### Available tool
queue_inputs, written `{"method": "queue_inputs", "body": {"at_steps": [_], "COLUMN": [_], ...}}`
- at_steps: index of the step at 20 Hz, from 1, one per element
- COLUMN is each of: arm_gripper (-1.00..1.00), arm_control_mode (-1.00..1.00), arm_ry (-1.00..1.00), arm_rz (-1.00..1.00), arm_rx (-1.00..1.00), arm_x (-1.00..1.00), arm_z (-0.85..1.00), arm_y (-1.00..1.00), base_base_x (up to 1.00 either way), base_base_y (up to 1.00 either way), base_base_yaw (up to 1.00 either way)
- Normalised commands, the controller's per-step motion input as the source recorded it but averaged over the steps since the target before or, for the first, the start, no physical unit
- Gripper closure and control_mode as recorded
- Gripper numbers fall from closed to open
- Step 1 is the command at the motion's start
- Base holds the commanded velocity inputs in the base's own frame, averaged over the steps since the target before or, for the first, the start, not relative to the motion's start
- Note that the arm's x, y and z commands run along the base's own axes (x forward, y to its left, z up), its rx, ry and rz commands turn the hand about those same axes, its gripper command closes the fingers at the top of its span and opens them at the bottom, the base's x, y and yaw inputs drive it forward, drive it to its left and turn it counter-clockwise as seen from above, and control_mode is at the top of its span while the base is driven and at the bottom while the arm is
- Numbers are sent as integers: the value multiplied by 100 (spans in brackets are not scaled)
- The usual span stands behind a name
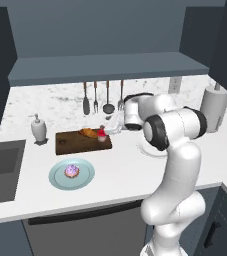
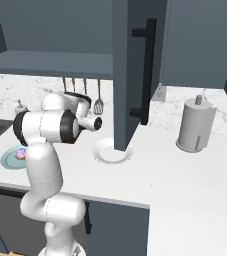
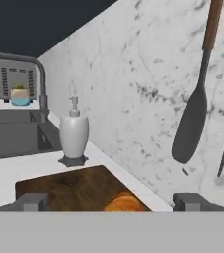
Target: From the different types of pastries on the counter, select a croissant and place it on the cutting board. Then retrieve a jar of jam from the cabinet and place it alongside the croissant on the cutting board.
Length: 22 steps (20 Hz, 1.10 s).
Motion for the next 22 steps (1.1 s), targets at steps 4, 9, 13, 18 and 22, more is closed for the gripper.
{"method": "queue_inputs", "body": {"at_steps": [4,9,13,18,22], "arm_gripper": [-100,-100,-100,-100,-100], "arm_control_mode": [-100,-100,-100,-100,-100], "arm_ry": [-13,-7,-3,0,5], "arm_rz": [-3,-1,-1,0,0], "arm_rx": [45,41,26,0,0], "arm_x": [-9,0,0,0,1], "arm_z": [2,0,0,0,0], "arm_y": [-70,-79,-46,0,-30], "base_base_x": [0,0,0,0,0], "base_base_y": [0,0,0,0,0], "base_base_yaw": [0,0,0,0,0]}}
